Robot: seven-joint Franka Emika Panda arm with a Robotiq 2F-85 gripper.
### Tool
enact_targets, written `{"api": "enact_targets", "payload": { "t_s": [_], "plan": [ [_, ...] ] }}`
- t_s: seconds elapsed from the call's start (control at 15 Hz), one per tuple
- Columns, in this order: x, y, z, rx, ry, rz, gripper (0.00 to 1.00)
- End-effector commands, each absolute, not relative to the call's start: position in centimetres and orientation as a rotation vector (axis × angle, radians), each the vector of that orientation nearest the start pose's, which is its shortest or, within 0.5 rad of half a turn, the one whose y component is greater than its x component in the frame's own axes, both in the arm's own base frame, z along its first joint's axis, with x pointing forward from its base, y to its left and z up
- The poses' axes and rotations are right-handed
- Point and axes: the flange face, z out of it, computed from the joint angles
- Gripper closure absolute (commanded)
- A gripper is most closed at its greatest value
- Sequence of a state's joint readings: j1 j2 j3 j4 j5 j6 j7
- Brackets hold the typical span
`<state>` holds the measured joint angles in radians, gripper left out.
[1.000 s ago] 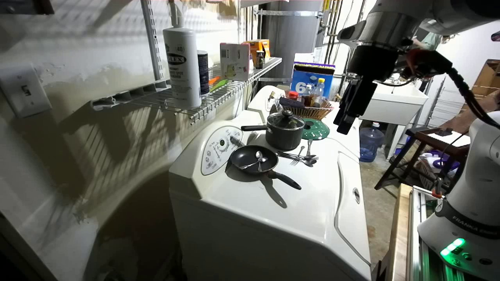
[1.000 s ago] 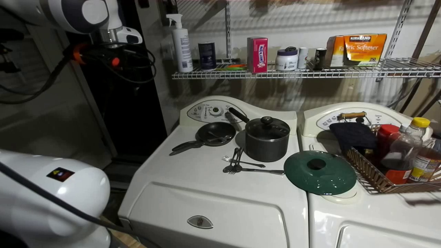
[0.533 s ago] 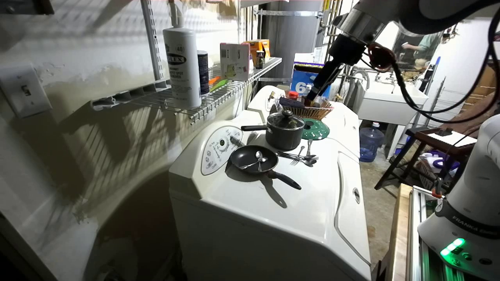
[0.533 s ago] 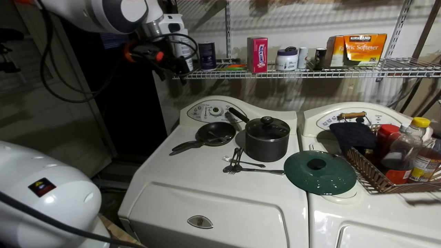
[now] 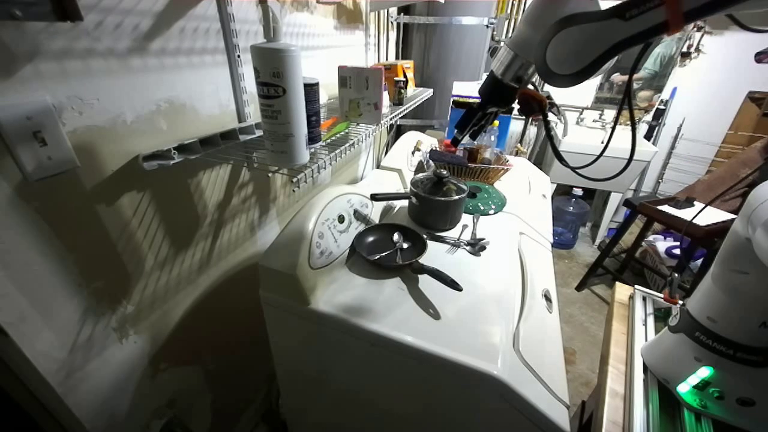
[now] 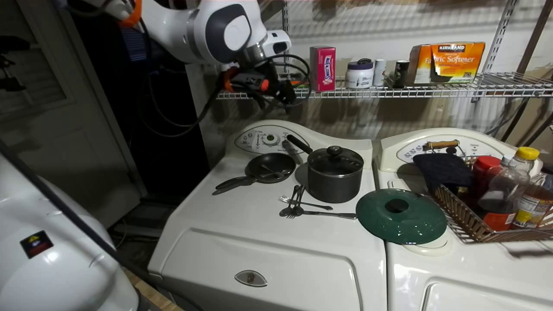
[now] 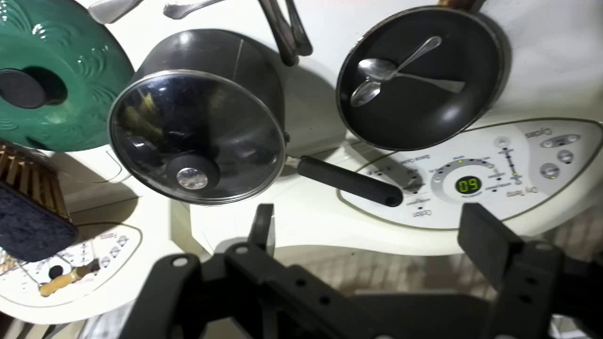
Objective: Remove the glass lid from the black pot.
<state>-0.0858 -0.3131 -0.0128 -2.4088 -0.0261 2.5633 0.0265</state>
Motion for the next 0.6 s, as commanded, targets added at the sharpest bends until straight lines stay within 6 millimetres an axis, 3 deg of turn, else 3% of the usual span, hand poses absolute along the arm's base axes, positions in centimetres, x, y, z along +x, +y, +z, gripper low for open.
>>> {"api": "enact_targets", "payload": {
  "t_s": [0.0,0.33,0.53],
  "plan": [
    [51.5,-8.5,46.2,-3.138,0.205,-0.724,0.0],
    [54.1,-13.5,42.7,-3.158,0.337,-0.687,0.0],
    [55.1,-15.9,40.6,-3.172,0.366,-0.752,0.0]
  ]
}}
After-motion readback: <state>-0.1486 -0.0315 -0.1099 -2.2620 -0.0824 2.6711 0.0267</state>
